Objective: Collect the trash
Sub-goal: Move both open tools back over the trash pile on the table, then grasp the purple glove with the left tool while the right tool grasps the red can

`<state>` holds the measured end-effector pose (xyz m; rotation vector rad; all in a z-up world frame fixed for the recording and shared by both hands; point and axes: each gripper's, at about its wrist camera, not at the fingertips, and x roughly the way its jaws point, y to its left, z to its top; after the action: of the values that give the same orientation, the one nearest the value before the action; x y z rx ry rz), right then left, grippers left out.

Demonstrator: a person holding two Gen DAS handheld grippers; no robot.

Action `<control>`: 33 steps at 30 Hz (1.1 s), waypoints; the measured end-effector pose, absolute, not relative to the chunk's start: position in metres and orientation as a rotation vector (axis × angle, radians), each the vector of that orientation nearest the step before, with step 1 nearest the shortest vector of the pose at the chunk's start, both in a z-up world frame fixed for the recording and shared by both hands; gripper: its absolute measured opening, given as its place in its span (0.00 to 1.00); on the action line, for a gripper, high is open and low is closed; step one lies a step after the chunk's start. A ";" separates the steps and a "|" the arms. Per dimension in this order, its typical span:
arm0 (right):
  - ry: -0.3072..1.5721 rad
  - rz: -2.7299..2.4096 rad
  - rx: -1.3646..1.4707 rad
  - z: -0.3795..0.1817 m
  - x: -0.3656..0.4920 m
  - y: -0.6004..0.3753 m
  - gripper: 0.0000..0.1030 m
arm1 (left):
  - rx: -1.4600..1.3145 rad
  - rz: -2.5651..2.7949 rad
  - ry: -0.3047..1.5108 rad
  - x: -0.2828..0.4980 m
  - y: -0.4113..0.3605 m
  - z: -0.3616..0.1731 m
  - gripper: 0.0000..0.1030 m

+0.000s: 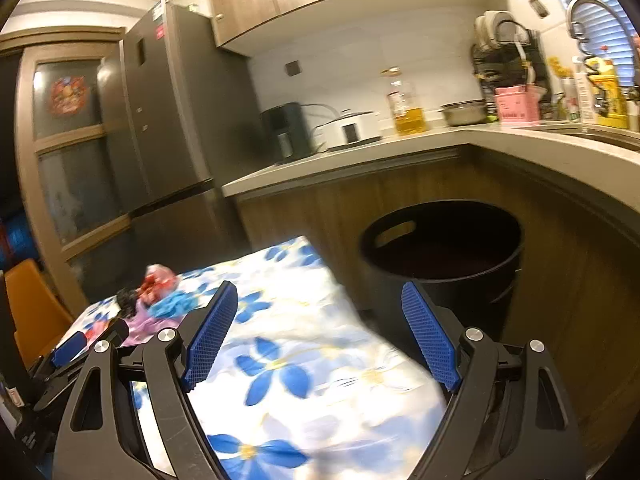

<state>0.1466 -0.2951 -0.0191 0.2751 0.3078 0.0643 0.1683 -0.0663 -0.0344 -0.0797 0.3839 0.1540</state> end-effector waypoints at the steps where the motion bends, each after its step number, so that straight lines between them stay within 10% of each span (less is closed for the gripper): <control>1: 0.312 0.076 0.272 -0.020 0.147 -0.290 0.79 | -0.083 0.180 0.385 0.166 -0.056 -0.036 0.80; 17: 0.369 0.254 0.213 -0.032 0.160 -0.210 0.79 | -0.160 0.364 0.448 0.191 0.039 -0.063 0.78; 33: 0.402 0.310 0.182 -0.037 0.174 -0.176 0.79 | -0.245 0.253 0.567 0.210 0.055 -0.083 0.01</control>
<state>0.1737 -0.1765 -0.0372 0.1824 0.4022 0.3104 0.2099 0.0549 -0.0834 -0.2449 0.5669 0.2531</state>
